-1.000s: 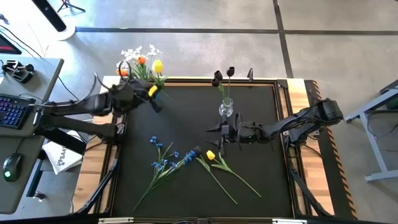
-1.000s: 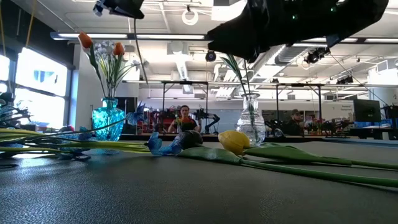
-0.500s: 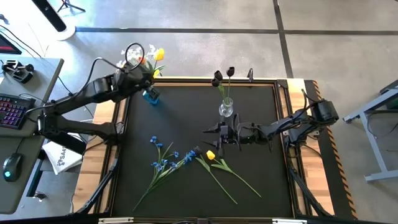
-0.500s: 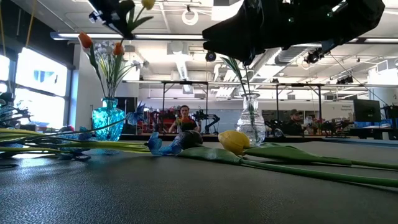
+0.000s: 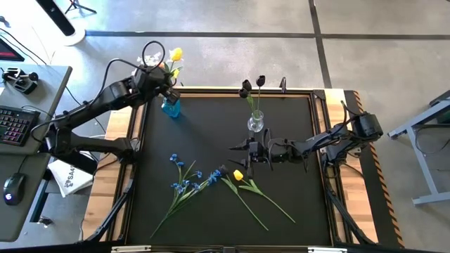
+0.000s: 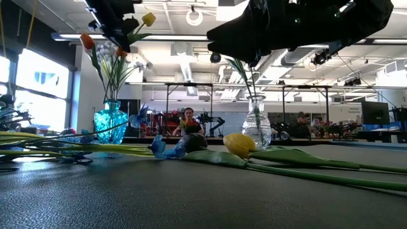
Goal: Sort flowers into vase by color
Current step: Put the top yellow flower into the blue vase
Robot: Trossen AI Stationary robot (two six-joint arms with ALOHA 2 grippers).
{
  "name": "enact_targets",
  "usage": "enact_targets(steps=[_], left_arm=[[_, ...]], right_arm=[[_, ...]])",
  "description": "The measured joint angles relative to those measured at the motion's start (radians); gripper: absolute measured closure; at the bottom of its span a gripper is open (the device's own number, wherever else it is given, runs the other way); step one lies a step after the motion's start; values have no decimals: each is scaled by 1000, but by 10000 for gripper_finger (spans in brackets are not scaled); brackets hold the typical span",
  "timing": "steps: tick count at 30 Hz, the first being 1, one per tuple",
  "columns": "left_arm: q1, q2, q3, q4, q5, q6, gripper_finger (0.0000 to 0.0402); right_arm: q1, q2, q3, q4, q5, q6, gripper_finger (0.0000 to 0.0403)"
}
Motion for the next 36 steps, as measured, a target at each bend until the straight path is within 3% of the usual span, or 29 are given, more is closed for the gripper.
enact_targets(steps=[14, 23, 29, 36], left_arm=[[-10, -45, 16, 15, 15, -33, 394], [-10, -45, -101, 133, -34, 0, 394], [-11, -45, -105, 134, -34, -43, 392], [26, -47, -105, 73, -4, -97, 333]], right_arm=[[0, 0, 0, -4, 0, 0, 207], [0, 0, 0, -3, 0, 0, 207], [0, 0, 0, -3, 0, 0, 207], [0, 0, 0, -4, 0, 0, 207]])
